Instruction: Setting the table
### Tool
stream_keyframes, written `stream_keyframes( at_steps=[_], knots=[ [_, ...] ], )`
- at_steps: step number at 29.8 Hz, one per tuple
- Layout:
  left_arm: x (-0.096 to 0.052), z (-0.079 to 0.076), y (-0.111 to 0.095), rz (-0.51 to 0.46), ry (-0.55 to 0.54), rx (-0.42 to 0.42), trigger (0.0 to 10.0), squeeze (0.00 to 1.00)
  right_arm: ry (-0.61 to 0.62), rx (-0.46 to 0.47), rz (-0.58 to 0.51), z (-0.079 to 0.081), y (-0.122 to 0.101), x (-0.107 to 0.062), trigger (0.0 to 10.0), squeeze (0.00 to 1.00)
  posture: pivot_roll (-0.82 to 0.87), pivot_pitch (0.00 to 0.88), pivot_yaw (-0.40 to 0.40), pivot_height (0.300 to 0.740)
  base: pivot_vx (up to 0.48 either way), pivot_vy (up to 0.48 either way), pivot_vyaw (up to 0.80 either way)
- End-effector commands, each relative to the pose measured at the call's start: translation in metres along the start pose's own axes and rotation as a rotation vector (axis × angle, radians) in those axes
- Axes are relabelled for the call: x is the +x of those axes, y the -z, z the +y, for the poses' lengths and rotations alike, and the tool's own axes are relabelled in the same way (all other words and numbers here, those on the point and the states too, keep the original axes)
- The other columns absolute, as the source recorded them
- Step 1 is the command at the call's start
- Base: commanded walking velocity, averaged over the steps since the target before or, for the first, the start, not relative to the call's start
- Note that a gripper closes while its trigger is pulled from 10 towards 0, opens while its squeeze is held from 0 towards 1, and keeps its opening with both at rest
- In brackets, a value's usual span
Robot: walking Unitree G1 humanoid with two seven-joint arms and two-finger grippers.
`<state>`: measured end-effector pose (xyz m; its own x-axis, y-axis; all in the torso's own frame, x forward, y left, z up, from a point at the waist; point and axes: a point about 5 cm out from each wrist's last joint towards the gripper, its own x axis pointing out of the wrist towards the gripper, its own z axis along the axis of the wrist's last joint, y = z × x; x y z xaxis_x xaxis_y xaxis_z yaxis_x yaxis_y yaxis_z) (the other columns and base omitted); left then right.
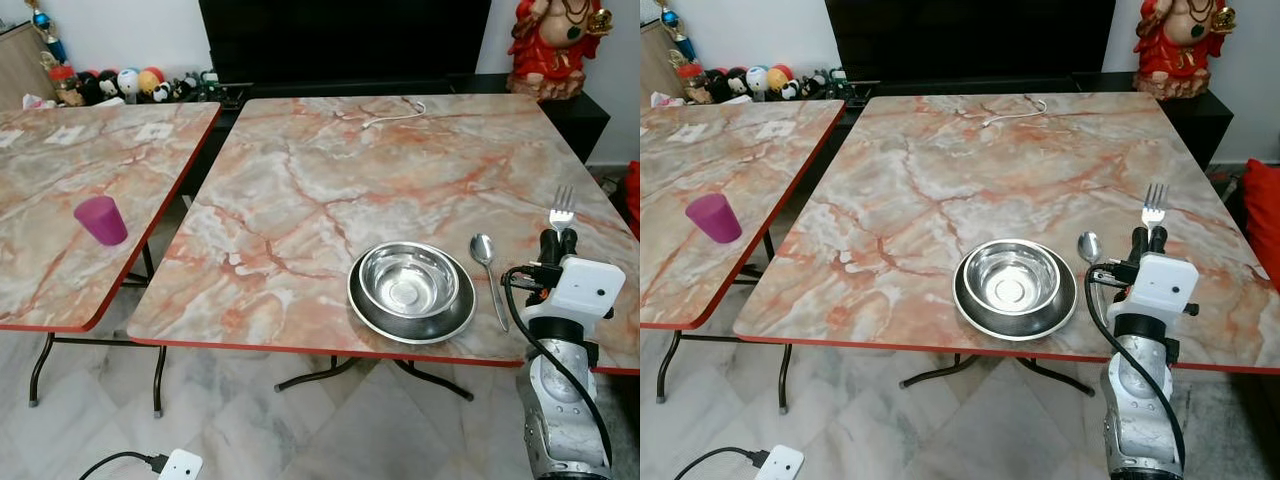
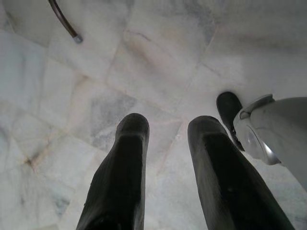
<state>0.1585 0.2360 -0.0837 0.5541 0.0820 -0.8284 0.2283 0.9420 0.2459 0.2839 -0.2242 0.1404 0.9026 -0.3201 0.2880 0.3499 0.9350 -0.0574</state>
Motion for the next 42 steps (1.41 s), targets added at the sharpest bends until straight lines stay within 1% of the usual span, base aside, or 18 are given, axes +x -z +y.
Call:
stream_keyframes(
  at_steps=[1, 3, 19, 23, 27, 30, 32, 33, 35, 36, 39, 40, 41, 42],
  knots=[
    [-0.001, 0.000, 0.005, 0.019, 0.001, -0.004, 10.0, 0.00, -0.009, 0.007, -0.007, 0.005, -0.004, 0.003, 10.0, 0.00, -0.03, 0.007, 0.066, 0.740, 0.000, 0.000, 0.00],
    [-0.001, -0.001, 0.004, 0.016, 0.006, -0.007, 10.0, 0.00, -0.007, 0.010, -0.008, 0.004, -0.004, 0.004, 10.0, 0.00, -0.03, 0.007, 0.066, 0.740, 0.000, 0.000, 0.00],
    [-0.001, -0.001, 0.004, 0.014, 0.002, -0.006, 10.0, 0.00, -0.020, 0.014, -0.016, 0.008, -0.005, 0.005, 10.0, 0.00, -0.03, 0.000, 0.064, 0.740, 0.332, 0.000, 0.00],
    [-0.001, 0.000, 0.003, 0.010, 0.000, -0.002, 10.0, 0.00, 0.005, 0.010, -0.020, 0.002, -0.006, 0.008, 10.0, 0.00, -0.03, 0.000, 0.067, 0.740, 0.318, 0.000, 0.00],
    [-0.001, 0.001, 0.003, 0.008, -0.012, 0.009, 10.0, 0.00, 0.013, -0.007, -0.026, -0.003, -0.008, 0.011, 10.0, 0.00, -0.03, 0.000, 0.067, 0.740, 0.000, 0.000, 0.00],
    [0.000, 0.001, 0.002, 0.007, -0.014, 0.011, 10.0, 0.00, 0.038, -0.029, -0.043, -0.012, -0.012, 0.015, 10.0, 0.00, -0.03, 0.000, 0.063, 0.740, 0.000, 0.000, 0.00],
    [-0.001, 0.001, 0.002, 0.007, -0.015, 0.010, 10.0, 0.00, 0.060, -0.052, -0.033, -0.020, -0.013, 0.017, 10.0, 0.00, -0.03, 0.000, 0.063, 0.740, 0.000, 0.000, 0.00],
    [-0.001, 0.001, 0.003, 0.008, -0.014, 0.009, 10.0, 0.00, 0.101, -0.092, -0.002, -0.033, -0.011, 0.019, 10.0, 0.00, -0.03, 0.000, 0.063, 0.740, 0.000, 0.000, 0.00],
    [-0.001, 0.001, 0.003, 0.009, -0.014, 0.009, 10.0, 0.00, 0.119, -0.109, 0.019, -0.041, -0.011, 0.021, 10.0, 0.00, -0.04, 0.000, 0.064, 0.740, 0.000, 0.000, 0.00],
    [-0.001, 0.001, 0.003, 0.011, -0.013, 0.008, 10.0, 0.00, 0.117, -0.138, 0.048, -0.049, -0.011, 0.022, 10.0, 0.00, -0.04, 0.000, 0.064, 0.740, 0.000, 0.000, 0.00],
    [-0.001, 0.000, 0.004, 0.014, -0.010, 0.009, 10.0, 0.00, 0.087, -0.173, 0.091, -0.058, -0.010, 0.024, 10.0, 0.00, -0.04, 0.000, 0.064, 0.740, 0.000, 0.000, 0.00],
    [-0.001, -0.001, 0.004, 0.015, -0.007, 0.008, 10.0, 0.00, 0.044, -0.192, 0.147, -0.064, -0.007, 0.025, 10.0, 0.00, -0.05, 0.000, 0.062, 0.740, 0.000, 0.000, 0.00],
    [-0.001, -0.001, 0.004, 0.014, -0.006, 0.006, 10.0, 0.00, -0.010, -0.208, 0.236, -0.067, 0.002, 0.023, 10.0, 0.00, -0.05, 0.000, 0.061, 0.740, 0.000, 0.000, 0.00],
    [-0.001, -0.001, 0.004, 0.014, -0.006, 0.006, 10.0, 0.00, -0.010, -0.208, 0.236, -0.067, 0.002, 0.023, 10.0, 0.00, -0.05, 0.000, 0.061, 0.740, 0.000, 0.000, 0.00]
  ],
)
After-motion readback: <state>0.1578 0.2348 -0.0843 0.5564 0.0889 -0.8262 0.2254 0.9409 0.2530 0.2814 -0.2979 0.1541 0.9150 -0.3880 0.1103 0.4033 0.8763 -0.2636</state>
